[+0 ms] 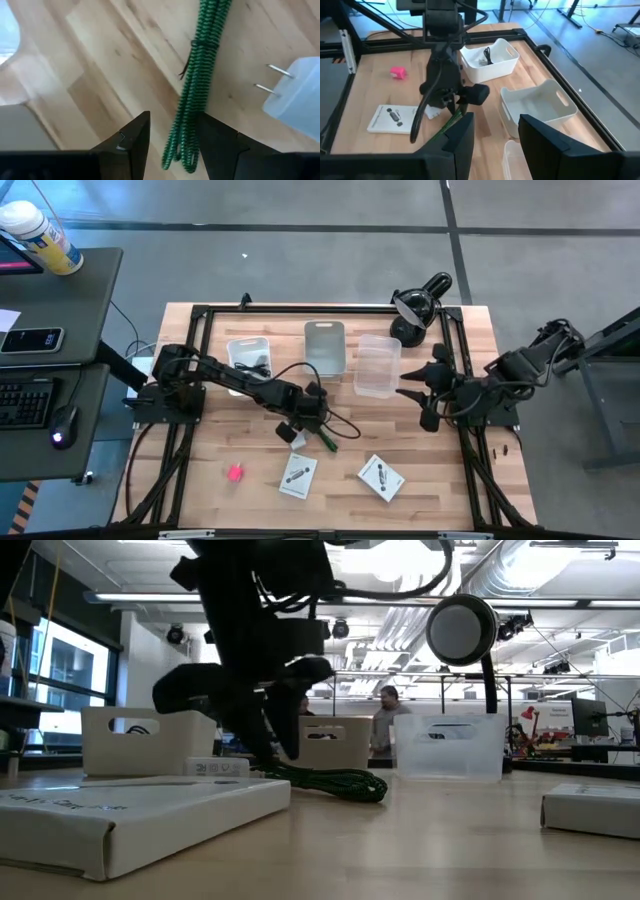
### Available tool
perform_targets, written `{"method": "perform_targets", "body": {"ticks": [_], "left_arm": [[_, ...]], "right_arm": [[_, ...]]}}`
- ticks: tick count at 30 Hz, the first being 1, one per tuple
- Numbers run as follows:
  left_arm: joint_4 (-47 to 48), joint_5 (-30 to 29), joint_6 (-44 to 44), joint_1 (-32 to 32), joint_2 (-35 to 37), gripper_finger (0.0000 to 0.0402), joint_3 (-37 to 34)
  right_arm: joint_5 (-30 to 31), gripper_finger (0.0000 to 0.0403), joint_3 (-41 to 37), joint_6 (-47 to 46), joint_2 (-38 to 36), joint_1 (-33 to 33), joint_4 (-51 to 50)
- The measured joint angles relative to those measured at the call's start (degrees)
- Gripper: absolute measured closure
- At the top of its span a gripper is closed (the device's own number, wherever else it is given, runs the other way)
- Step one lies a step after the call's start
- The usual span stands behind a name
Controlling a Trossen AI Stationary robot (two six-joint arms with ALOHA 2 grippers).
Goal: Pick and place items into bin
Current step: Put the green USB cable into the white bin
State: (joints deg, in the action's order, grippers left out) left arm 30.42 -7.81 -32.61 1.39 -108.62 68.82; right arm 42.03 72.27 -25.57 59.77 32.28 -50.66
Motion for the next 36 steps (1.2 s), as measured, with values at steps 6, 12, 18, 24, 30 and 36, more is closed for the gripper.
{"method": "perform_targets", "body": {"ticks": [6,12,18,24,30,36], "left_arm": [[0.0,2.7,-0.4,0.1,-1.3,0.029,-0.1],[-0.9,3.1,0.9,0.1,-2.4,0.033,0.0],[-0.8,4.7,1.2,0.1,-2.9,0.037,0.1],[1.0,4.8,4.4,-0.4,-3.3,0.0387,1.4],[5.3,4.9,9.5,-1.5,-2.9,0.0395,4.8],[11.3,4.8,13.9,-1.8,-0.2,0.0398,8.7]], "right_arm": [[2.1,0.0258,0.0,-0.7,0.0,1.4,-0.3],[3.7,0.0258,0.0,-1.5,0.0,2.0,-0.9],[4.3,0.0258,0.0,-1.6,0.0,2.0,-1.0],[4.5,0.0258,0.0,-1.6,0.0,2.0,-1.1],[4.6,0.0258,0.0,-4.2,0.0,2.0,-3.5],[4.6,0.0258,0.0,-6.1,0.1,2.0,-4.9]]}}
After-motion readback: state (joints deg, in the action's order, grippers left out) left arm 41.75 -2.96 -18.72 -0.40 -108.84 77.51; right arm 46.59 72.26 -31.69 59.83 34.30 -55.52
